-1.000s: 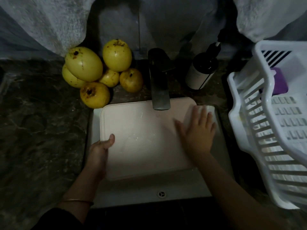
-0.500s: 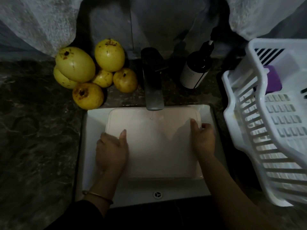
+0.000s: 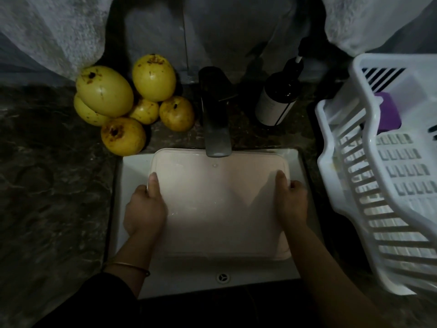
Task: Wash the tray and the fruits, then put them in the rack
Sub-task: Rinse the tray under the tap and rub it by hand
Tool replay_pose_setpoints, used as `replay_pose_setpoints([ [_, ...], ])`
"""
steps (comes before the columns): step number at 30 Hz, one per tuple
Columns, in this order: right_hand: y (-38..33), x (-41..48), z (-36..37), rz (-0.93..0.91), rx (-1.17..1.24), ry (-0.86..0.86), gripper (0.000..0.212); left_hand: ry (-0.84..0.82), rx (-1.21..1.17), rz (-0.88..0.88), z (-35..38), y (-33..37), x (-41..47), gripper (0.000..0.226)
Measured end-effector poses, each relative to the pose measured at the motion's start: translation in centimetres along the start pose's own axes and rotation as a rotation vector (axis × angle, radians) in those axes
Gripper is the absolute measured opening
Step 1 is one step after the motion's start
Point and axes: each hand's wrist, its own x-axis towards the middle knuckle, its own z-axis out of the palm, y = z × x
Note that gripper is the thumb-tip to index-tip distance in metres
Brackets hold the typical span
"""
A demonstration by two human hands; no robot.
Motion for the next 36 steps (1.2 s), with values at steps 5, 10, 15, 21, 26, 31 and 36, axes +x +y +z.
replay_pose_setpoints([
  [5, -0.1, 0.7, -0.1, -0.047, -0.026, -0.033, 0.051, -0.191, -0.3, -0.254, -1.4, 0.6, -0.4, 0.069],
  [10, 0.8, 1.3, 0.0, -0.003, -0.003, -0.09, 0.048, -0.811, -0.686, -0.241, -5.4, 0.7, -1.0, 0.043],
  [15, 0.3, 0.0, 1.4, -0.042, -0.363, -0.045, 0.055, -1.133, -0.859, -0.259, -6.0, 0.1, -0.9, 0.098],
  [21, -1.4, -3.0, 4.8, -0.453, -0.699, -0.053, 0.06, -1.137, -0.893, -0.272, -6.4, 0.2, -0.6, 0.064],
  [26, -3.6, -9.5, 9.1, -0.931, -0.542, -0.343, 0.059, -1.147, -0.92, -0.239, -6.4, 1.9, -1.5, 0.034],
  [31, -7.1, -10.4, 10.4, -0.934, -0.359, -0.484, 0.076, -1.121, -0.911, -0.116, -6.6, 2.9, -1.3, 0.051],
  [36, -10.1, -9.9, 10.2, -0.728, -0.435, -0.551, 0.088, -1.11, -0.847, -0.024, -6.8, 4.0, -1.7, 0.046],
])
